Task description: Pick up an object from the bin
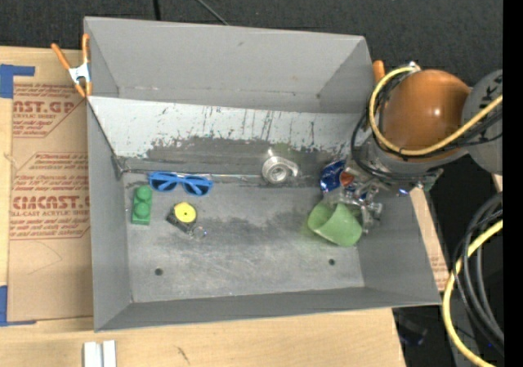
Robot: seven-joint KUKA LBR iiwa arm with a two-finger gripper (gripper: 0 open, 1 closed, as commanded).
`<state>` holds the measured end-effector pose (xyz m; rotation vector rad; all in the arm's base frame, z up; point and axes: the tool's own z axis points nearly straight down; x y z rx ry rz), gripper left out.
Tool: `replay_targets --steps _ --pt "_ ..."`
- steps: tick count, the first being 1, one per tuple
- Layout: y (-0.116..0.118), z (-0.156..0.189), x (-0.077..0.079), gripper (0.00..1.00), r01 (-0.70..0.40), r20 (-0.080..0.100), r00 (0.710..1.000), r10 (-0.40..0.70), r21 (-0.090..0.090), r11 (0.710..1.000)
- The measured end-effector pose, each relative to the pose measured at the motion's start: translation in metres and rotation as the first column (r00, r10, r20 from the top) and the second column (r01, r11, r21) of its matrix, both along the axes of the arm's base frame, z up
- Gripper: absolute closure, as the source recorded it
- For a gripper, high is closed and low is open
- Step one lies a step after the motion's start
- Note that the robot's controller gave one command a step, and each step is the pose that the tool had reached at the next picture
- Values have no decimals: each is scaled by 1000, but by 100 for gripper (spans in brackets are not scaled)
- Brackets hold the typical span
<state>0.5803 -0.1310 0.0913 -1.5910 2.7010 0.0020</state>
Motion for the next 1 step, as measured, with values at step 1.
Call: replay_targets --steps 1 --pt "-7 168 -8 100 -22 5 1000 22 -5 1000"
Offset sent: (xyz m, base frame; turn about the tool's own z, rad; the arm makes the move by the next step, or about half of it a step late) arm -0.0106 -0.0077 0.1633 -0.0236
